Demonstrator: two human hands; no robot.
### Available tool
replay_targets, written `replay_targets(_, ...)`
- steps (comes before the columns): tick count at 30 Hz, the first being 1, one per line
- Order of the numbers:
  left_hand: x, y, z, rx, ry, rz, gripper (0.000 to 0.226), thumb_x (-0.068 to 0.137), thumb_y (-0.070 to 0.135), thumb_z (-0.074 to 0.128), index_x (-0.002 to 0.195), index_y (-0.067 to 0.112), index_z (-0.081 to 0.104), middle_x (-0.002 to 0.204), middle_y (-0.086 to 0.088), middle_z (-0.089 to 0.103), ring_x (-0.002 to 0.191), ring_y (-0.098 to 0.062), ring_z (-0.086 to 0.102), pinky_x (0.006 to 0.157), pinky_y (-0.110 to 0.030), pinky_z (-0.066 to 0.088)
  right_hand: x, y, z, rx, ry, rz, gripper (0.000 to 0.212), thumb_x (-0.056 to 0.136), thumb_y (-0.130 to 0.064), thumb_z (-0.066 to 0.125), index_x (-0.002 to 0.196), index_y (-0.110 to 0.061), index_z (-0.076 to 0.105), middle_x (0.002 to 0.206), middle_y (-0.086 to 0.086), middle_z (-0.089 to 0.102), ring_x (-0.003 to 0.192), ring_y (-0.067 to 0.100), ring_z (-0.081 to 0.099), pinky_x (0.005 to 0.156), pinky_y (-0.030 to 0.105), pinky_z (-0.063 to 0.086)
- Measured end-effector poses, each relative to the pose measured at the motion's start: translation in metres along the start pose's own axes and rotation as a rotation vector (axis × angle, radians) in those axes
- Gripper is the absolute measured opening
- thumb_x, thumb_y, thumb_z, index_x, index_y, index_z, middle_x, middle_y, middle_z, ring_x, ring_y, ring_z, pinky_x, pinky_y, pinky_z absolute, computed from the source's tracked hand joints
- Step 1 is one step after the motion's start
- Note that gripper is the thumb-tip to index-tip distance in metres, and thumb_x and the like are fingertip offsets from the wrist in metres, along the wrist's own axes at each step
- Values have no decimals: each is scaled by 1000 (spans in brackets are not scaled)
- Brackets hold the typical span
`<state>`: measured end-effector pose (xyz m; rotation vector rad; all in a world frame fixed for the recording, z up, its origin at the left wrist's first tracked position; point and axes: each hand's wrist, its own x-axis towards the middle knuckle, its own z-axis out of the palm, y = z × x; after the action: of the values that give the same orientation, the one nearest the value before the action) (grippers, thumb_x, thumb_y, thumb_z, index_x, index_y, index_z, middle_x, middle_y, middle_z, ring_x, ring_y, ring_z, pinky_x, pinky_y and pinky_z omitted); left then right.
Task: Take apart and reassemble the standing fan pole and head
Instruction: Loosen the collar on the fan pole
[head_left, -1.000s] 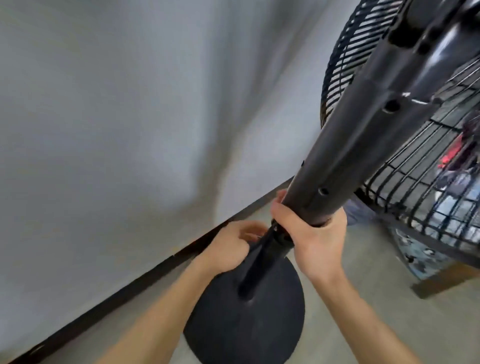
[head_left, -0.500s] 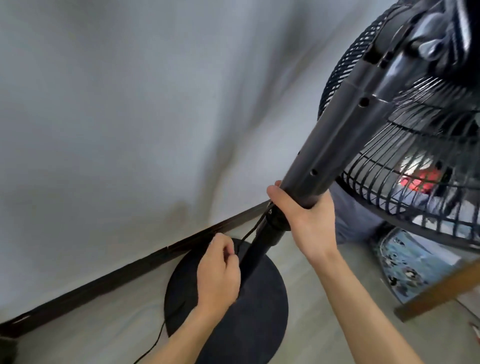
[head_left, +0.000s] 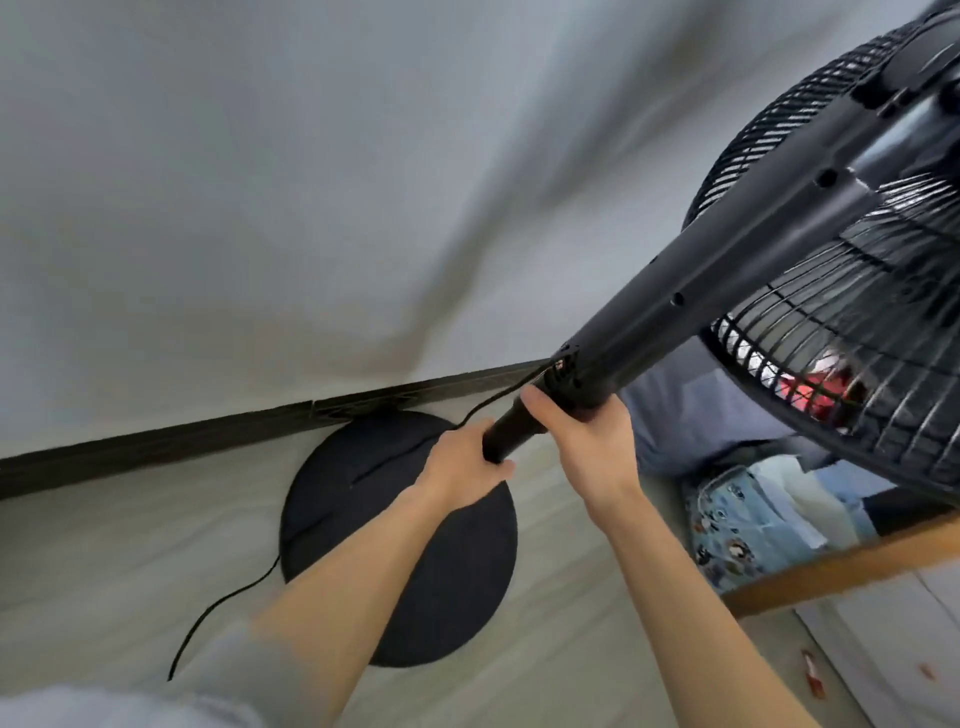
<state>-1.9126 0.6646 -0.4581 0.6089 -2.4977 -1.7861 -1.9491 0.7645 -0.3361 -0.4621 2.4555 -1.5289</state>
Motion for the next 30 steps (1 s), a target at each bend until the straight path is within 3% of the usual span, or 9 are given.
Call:
replay_targets(6, 10, -9, 12, -135, 41, 8, 26, 77, 6, 61, 70, 28, 48, 65, 4, 57, 59, -14, 53, 54, -27, 35, 15, 10, 19, 87, -22, 53, 17, 77, 7, 74, 76, -8, 67, 71, -4, 67, 67, 2, 63, 64, 16, 52)
replay_targets(9, 13, -13, 12, -151, 20, 31, 32, 78, 7, 63, 70, 34, 47, 65, 9, 55, 59, -10, 53, 55, -26, 35, 22, 19, 19, 192, -88, 59, 29, 74, 12, 70, 73, -17, 69, 81, 5, 67, 79, 12, 64, 75, 31, 53)
replay_targets(13, 16, -13, 10, -162, 10, 49, 36, 78, 6, 66, 67, 34, 47, 63, 9, 54, 57, -10, 52, 55, -26, 38, 29, 23, 13, 256, -229, -5, 35, 64, 6, 68, 67, -29, 74, 83, -3, 69, 92, 22, 63, 93, 44, 51)
replay_targets(17, 20, -13, 11, -142, -15, 50, 27, 74, 8, 67, 68, 27, 49, 65, 4, 55, 57, -13, 52, 53, -26, 38, 43, 21, -2, 322, -494, 26, 44, 62, 14, 67, 71, -29, 72, 81, -1, 66, 88, 23, 62, 90, 44, 49)
replay_targets(19, 21, -13, 10, -143, -31, 44, 28, 74, 7, 67, 68, 28, 49, 63, 6, 54, 54, -10, 51, 53, -24, 38, 38, 21, 4, 305, -381, -12, 37, 67, 11, 72, 72, -25, 72, 80, -2, 68, 87, 21, 63, 88, 42, 51)
replay_targets(23, 18, -16, 12, -215, 8, 60, 42, 77, 3, 68, 57, 31, 42, 48, 16, 49, 47, -3, 44, 52, -19, 32, 18, 31, 44, 242, 237, -23, 22, 74, -6, 85, 85, 0, 68, 79, 2, 73, 76, 11, 69, 75, 26, 57)
replay_targets(25, 16, -18, 12, -234, 5, 47, 44, 76, 3, 69, 55, 32, 43, 47, 17, 48, 47, -3, 44, 53, -18, 33, 16, 33, 54, 279, 312, -4, 20, 74, -4, 84, 81, -2, 65, 73, 0, 70, 70, 7, 67, 69, 23, 56)
replay_targets(27, 15, -17, 7, -233, -28, 35, 42, 73, 0, 68, 57, 31, 45, 56, 12, 50, 53, -6, 46, 56, -24, 36, 18, 28, 47, 286, 200, -9, 21, 73, 10, 76, 72, -6, 62, 65, -3, 64, 63, 6, 62, 62, 22, 53)
replay_targets(30, 13, -12, 0, -196, -88, 18, 37, 73, -1, 65, 64, 29, 46, 62, 5, 49, 54, -10, 46, 55, -26, 36, 26, 21, 19, 270, -259, -61, 33, 66, 14, 71, 69, -19, 69, 75, 0, 65, 81, 20, 61, 78, 36, 52)
